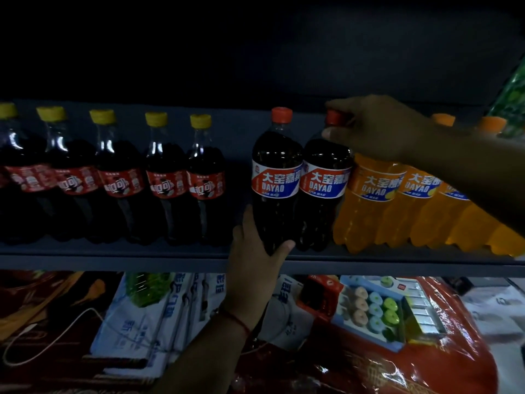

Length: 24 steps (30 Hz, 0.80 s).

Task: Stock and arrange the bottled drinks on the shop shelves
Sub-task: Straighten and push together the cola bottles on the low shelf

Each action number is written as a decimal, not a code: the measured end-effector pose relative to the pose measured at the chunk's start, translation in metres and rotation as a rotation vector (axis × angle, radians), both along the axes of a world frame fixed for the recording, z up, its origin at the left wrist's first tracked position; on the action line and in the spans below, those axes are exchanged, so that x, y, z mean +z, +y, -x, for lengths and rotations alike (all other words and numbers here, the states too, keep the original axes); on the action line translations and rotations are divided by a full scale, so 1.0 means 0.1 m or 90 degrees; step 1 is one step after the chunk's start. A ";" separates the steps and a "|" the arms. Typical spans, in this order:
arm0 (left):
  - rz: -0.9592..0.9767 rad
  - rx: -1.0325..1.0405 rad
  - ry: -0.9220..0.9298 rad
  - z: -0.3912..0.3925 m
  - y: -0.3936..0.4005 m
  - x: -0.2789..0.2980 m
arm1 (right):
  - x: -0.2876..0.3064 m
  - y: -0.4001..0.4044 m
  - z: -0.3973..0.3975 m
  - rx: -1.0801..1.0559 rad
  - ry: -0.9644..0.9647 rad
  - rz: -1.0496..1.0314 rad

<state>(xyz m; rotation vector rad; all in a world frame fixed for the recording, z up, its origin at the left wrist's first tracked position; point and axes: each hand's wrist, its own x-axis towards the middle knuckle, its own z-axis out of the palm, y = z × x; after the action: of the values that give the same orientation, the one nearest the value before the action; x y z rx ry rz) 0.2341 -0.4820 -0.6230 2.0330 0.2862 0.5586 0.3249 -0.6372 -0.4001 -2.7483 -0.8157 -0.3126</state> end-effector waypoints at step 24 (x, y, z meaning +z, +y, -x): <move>-0.229 0.243 0.036 0.26 1.48 -0.27 | -0.07 1.71 0.18 0.130 0.034 0.025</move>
<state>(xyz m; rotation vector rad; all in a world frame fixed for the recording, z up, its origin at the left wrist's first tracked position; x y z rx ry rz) 0.2079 -0.3338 -0.6501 2.3583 0.6556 0.8362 0.3074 -0.4662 -0.4070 -2.6664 -1.0880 -0.1845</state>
